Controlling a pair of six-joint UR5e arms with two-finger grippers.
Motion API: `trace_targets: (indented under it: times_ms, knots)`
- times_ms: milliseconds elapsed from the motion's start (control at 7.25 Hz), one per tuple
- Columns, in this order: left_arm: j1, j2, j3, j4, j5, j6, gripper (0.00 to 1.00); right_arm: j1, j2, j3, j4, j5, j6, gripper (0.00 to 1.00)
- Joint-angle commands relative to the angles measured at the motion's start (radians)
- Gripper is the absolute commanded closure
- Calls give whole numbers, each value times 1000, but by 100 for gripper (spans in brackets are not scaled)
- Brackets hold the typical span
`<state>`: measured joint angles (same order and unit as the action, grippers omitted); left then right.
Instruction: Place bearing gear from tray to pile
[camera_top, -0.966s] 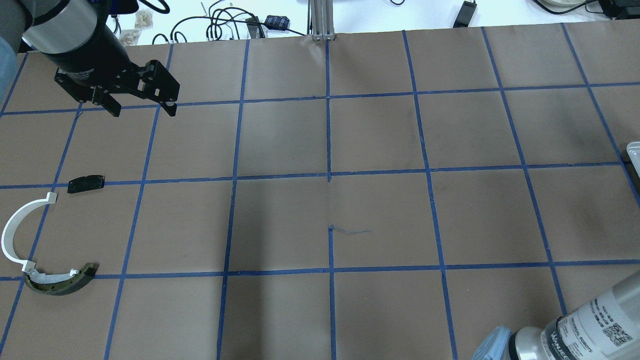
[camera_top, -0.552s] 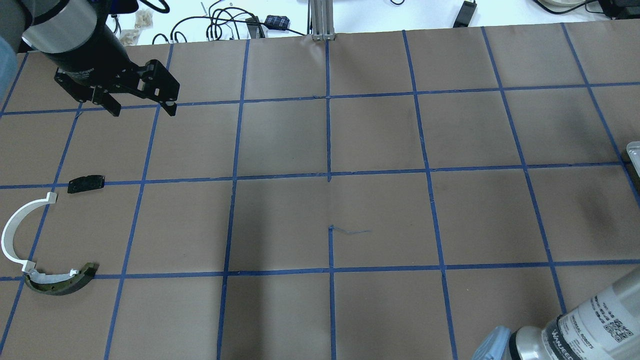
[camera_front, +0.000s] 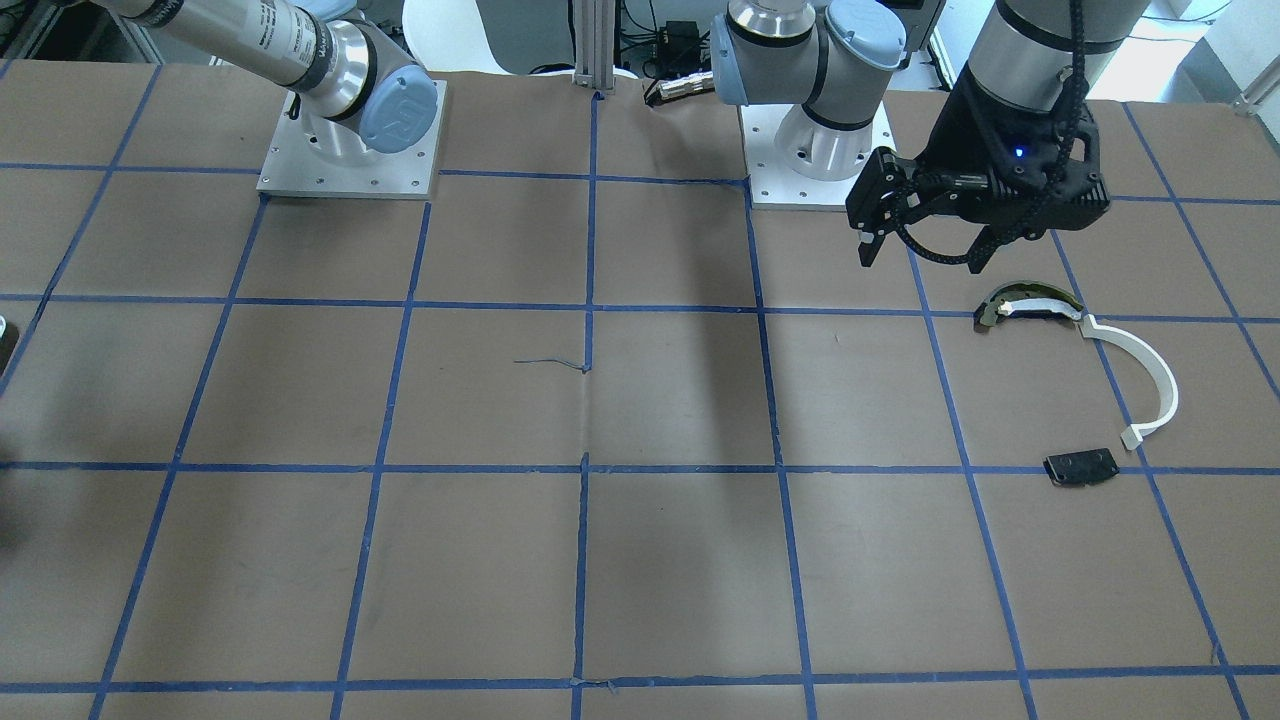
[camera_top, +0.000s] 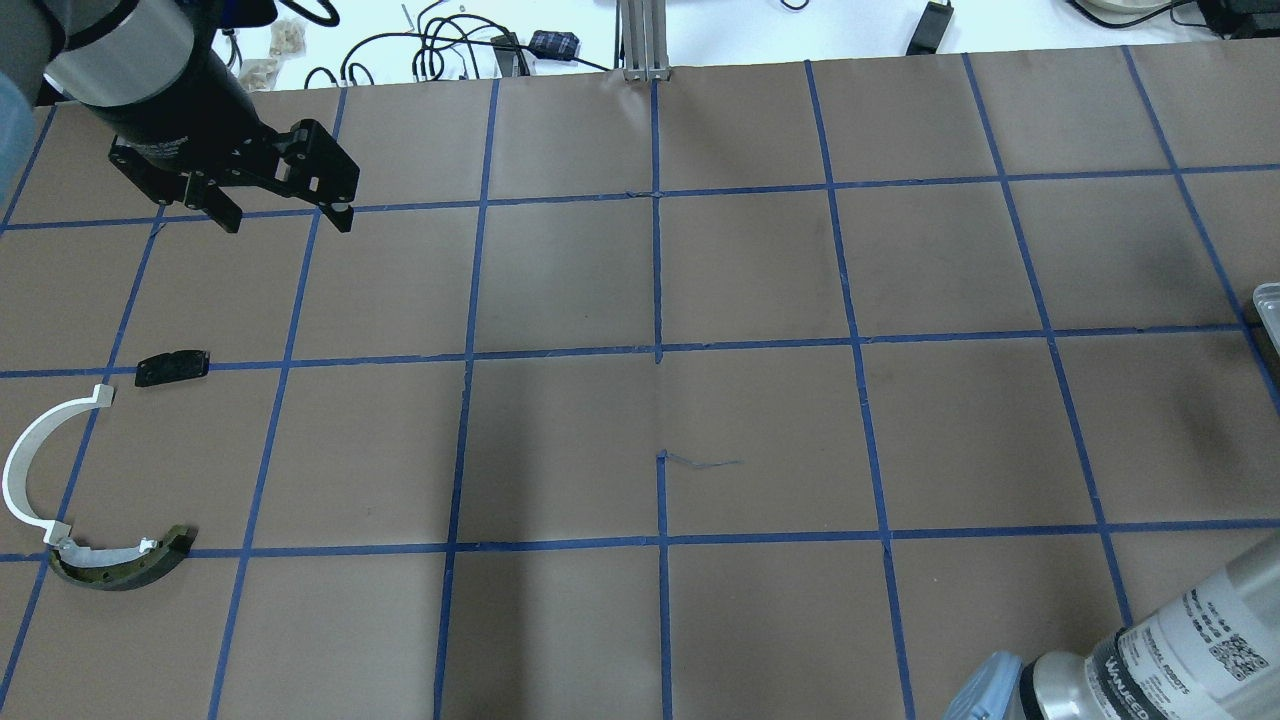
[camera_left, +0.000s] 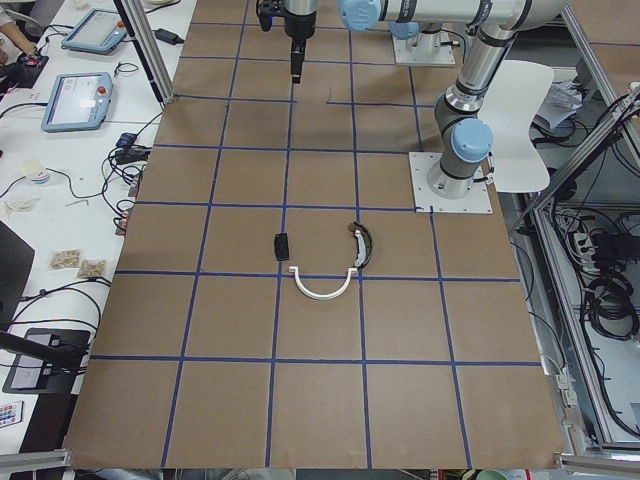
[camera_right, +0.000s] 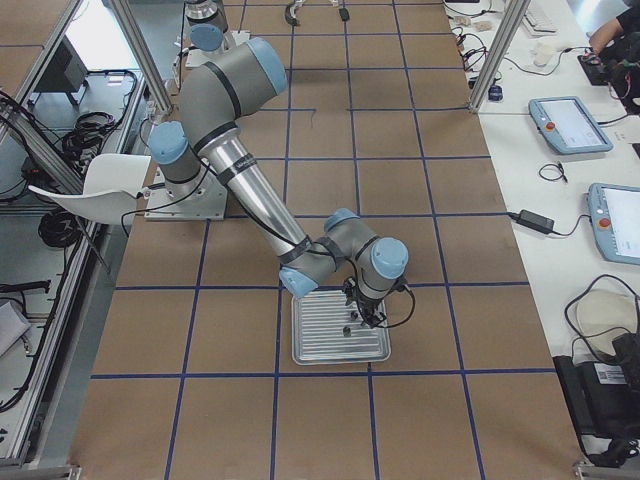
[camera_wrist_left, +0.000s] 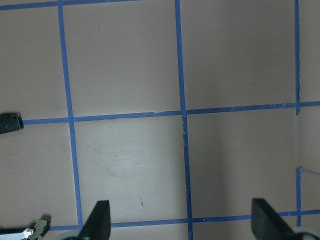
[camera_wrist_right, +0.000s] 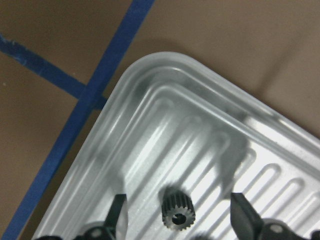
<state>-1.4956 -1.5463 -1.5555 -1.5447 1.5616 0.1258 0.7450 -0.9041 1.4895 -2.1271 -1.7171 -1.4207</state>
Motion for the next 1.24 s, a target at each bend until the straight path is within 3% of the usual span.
trace_targets:
  times_ms: [0, 138, 276, 552, 690, 828, 1103]
  knots:
    - [0, 0, 0, 0, 0, 0, 0, -3, 1, 0, 1, -1, -1, 62]
    - [0, 0, -1, 0, 0, 0, 0, -6, 1, 0, 3, 1, -1, 90]
    - [0, 0, 0, 0, 0, 0, 0, -6, -1, 0, 15, -1, -1, 100]
    - [0, 0, 0, 0, 0, 0, 0, -7, -28, -26, 101, 1, -1, 100]
    - [0, 0, 0, 0, 0, 0, 0, 4, -101, -46, 165, 8, 32, 100]
    - [0, 0, 0, 0, 0, 0, 0, 43, -169, -55, 255, 23, 146, 100]
    - [0, 0, 0, 0, 0, 0, 0, 245, -275, -35, 398, 81, 471, 100]
